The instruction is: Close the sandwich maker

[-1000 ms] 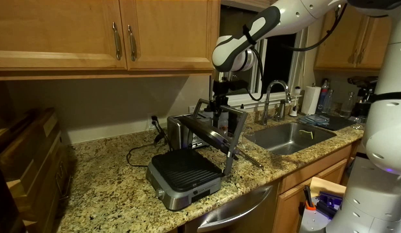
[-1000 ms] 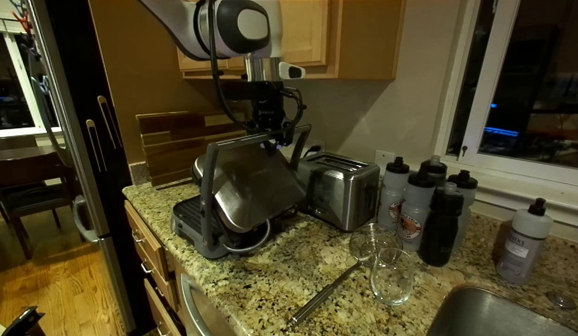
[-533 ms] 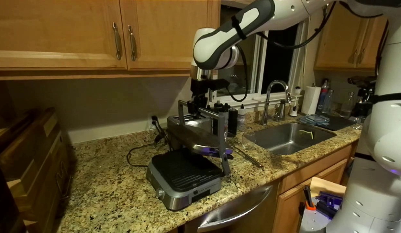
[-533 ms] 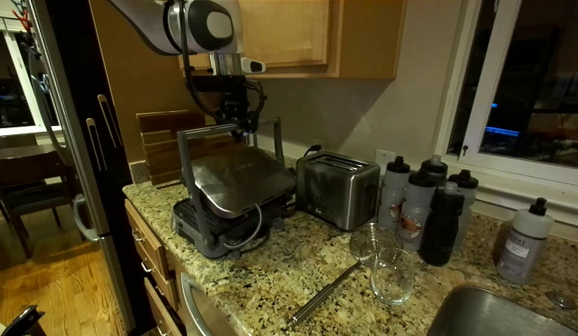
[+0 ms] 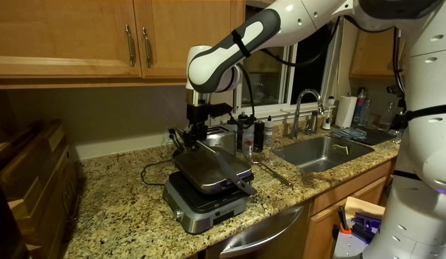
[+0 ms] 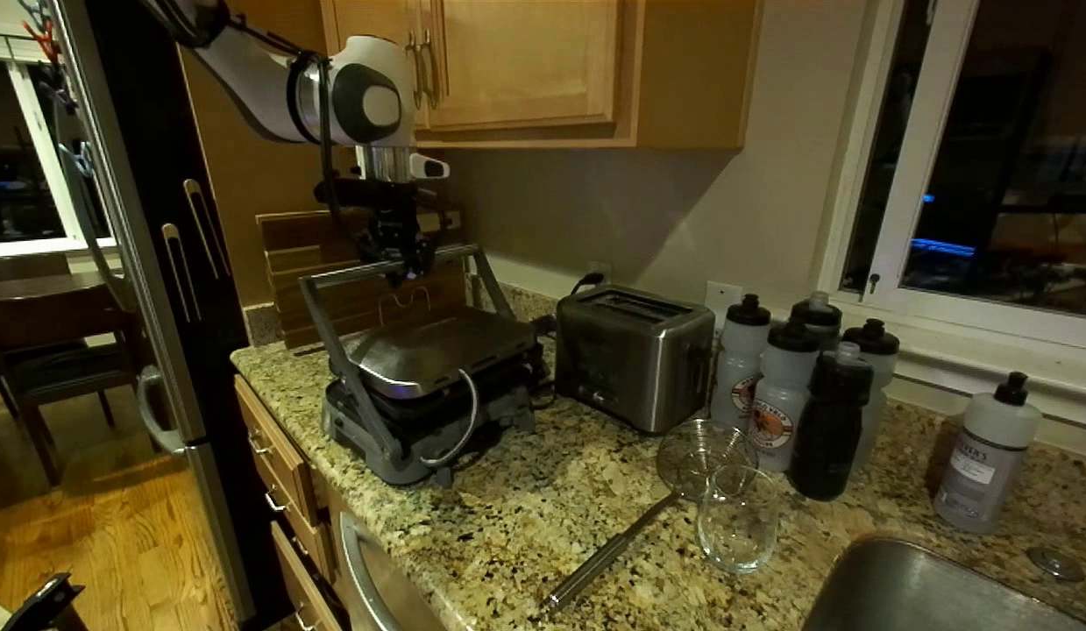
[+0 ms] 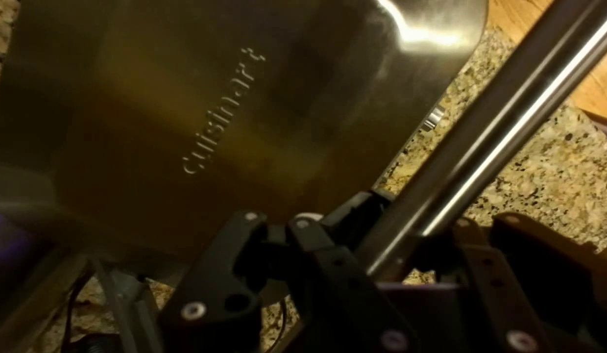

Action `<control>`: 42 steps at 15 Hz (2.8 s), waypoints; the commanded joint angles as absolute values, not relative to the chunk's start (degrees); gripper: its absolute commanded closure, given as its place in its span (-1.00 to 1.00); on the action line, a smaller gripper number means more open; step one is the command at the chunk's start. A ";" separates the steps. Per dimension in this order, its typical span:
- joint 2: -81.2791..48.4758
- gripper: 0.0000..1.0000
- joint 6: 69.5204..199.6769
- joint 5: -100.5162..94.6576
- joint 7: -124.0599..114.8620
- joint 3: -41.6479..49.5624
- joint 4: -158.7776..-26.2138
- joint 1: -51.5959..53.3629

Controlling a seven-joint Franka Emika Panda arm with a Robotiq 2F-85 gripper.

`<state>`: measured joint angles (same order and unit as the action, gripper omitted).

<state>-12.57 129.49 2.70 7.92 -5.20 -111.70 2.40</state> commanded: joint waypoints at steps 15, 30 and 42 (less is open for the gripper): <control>-26.54 0.91 128.02 3.93 9.15 -8.39 -99.64 3.59; -28.53 0.92 131.23 9.37 12.95 -9.56 -97.26 1.14; -33.30 0.94 130.98 10.09 13.86 -9.25 -94.12 1.24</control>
